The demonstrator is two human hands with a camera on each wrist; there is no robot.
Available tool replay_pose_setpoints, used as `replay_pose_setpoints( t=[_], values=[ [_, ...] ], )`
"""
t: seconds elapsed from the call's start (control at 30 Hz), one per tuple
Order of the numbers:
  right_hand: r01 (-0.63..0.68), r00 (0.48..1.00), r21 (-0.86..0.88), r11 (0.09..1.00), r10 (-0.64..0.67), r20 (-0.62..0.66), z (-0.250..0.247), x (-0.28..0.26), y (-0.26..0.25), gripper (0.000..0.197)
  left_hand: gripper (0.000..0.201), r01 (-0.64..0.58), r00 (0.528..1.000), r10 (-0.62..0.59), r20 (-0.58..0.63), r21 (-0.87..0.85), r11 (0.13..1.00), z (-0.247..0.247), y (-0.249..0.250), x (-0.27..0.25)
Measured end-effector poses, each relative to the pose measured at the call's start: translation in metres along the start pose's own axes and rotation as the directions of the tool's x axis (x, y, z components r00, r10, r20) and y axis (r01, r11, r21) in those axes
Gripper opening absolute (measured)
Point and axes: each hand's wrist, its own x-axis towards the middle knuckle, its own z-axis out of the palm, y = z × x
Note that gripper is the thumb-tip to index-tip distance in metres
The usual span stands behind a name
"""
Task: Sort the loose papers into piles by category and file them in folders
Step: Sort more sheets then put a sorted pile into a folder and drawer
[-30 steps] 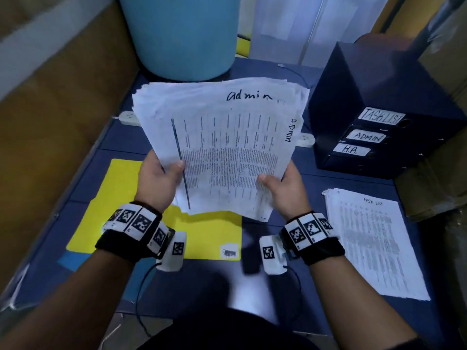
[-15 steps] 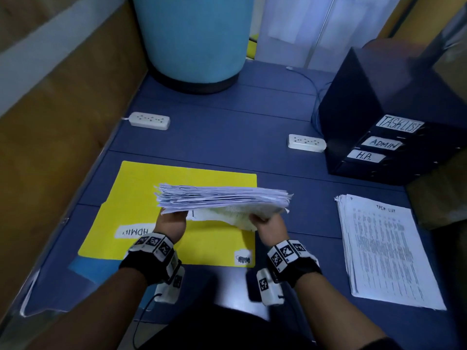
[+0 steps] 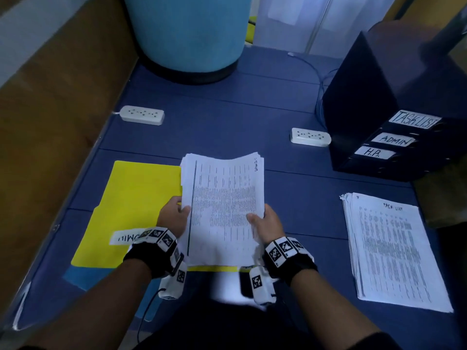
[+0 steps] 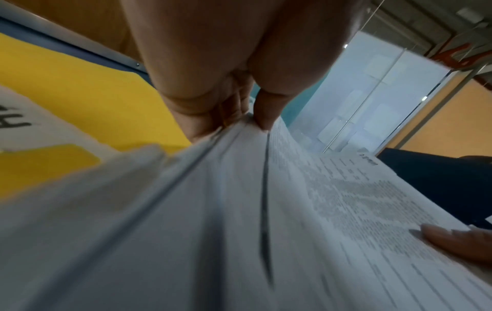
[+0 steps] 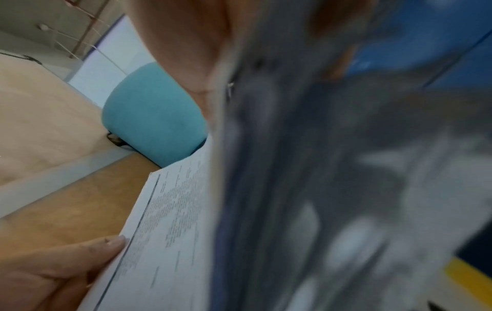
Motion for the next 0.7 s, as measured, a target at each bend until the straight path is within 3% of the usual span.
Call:
replay_pose_setpoints(
  t=[0.13, 0.27, 0.37, 0.47, 0.57, 0.7],
  values=[
    [-0.130, 0.991, -0.187, 0.974, 0.135, 0.013, 0.012, 0.008, 0.021, 0.021, 0.047, 0.052, 0.989, -0.062, 0.137, 0.077, 0.996, 0.004, -0.015, 0.006],
    [-0.190, 0.981, -0.278, 0.942, 0.195, -0.009, 0.019, 0.007, 0.026, 0.033, 0.053, 0.078, 0.984, -0.090, 0.153, 0.081, 0.994, 0.004, -0.031, 0.006],
    [-0.215, 0.975, -0.285, 0.934, 0.221, -0.012, 0.020, 0.005, 0.025, 0.035, 0.056, 0.118, 0.989, -0.126, 0.076, 0.098, 0.988, -0.007, -0.043, 0.008],
    [-0.207, 0.977, -0.277, 0.938, 0.210, -0.017, 0.017, 0.002, 0.022, 0.036, 0.057, 0.225, 0.974, -0.210, -0.089, 0.220, 0.949, -0.035, -0.063, 0.011],
    [-0.200, 0.979, -0.267, 0.943, 0.202, -0.018, 0.016, 0.002, 0.022, 0.034, 0.064, 0.414, 0.896, -0.353, -0.268, 0.224, 0.882, -0.072, -0.097, 0.005],
    [-0.202, 0.979, -0.273, 0.940, 0.202, -0.026, 0.015, 0.002, 0.024, 0.033, 0.076, 0.547, 0.827, -0.484, -0.285, 0.214, 0.809, -0.099, -0.132, -0.002]
  ],
)
